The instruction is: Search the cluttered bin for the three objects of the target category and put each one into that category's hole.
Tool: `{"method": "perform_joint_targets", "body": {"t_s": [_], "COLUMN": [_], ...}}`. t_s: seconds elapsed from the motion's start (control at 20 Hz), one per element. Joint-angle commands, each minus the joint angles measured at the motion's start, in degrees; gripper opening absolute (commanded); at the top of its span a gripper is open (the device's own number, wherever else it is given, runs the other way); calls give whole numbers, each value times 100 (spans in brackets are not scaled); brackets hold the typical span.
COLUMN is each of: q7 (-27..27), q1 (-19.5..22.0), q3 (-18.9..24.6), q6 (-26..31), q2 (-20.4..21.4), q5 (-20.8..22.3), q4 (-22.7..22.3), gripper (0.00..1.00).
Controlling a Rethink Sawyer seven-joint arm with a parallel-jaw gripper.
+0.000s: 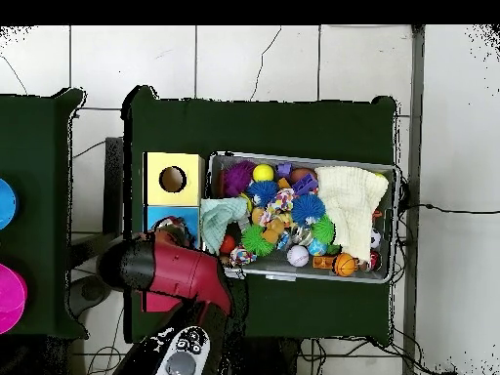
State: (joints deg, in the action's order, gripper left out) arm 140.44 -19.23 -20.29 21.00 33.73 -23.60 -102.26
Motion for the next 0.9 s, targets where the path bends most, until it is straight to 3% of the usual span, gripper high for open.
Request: {"method": "perform_joint_targets", "body": {"t_s": [0.05, 0.4, 0.65, 0.9], "q7": [674, 547, 535, -113], "q1": [101, 150, -249, 45], "q3": [633, 540, -329, -615], "q6": [762, 864, 706, 883], "q2": [-180, -149, -301, -54], "q5": [15, 132, 525, 1021], "q4": [-343, -326, 87, 382], "gripper": [100, 100, 100, 100]}}
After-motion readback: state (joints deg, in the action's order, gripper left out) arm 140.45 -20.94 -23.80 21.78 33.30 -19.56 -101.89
